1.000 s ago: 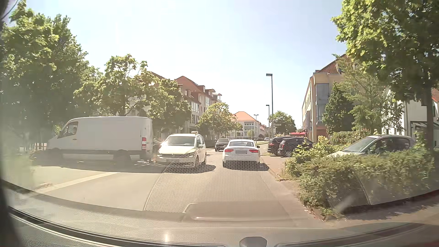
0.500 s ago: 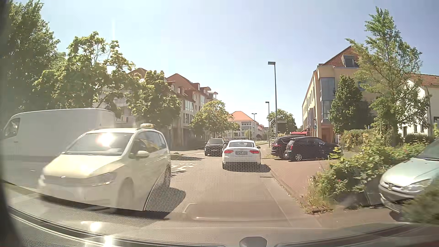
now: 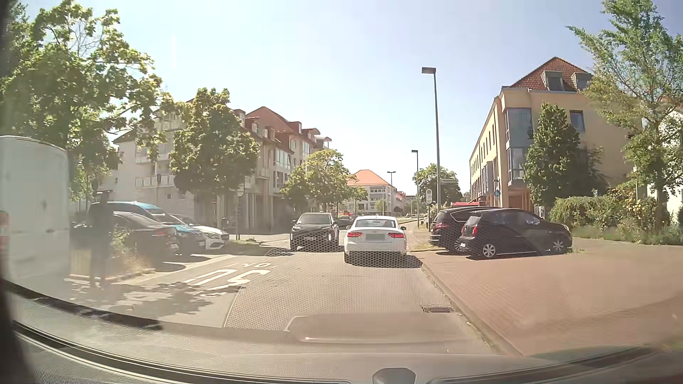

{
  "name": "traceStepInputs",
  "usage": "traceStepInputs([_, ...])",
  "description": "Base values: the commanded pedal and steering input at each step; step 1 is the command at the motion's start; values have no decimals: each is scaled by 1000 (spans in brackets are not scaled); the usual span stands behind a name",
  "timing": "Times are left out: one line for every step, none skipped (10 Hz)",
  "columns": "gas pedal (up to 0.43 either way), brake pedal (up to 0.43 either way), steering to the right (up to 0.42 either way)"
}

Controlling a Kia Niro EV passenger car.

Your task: Follow the waypoints while adhering to traffic rules and regulations

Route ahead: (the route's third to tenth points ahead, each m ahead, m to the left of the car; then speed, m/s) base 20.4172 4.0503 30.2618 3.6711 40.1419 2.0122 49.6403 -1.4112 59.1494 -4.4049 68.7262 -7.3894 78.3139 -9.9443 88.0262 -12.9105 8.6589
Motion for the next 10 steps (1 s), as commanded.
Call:
traceStepInputs([0, 30, 18])
traceStepInputs([0, 30, 19])
traceStepInputs([0, 30, 19])
traceStepInputs([0, 30, 20])
traceStepInputs([0, 30, 20])
traceStepInputs([0, 30, 19])
traceStepInputs([0, 30, 15])
traceStepInputs([0, 30, 11])
traceStepInputs([0, 30, 10])
traceStepInputs([0, 24, 9])
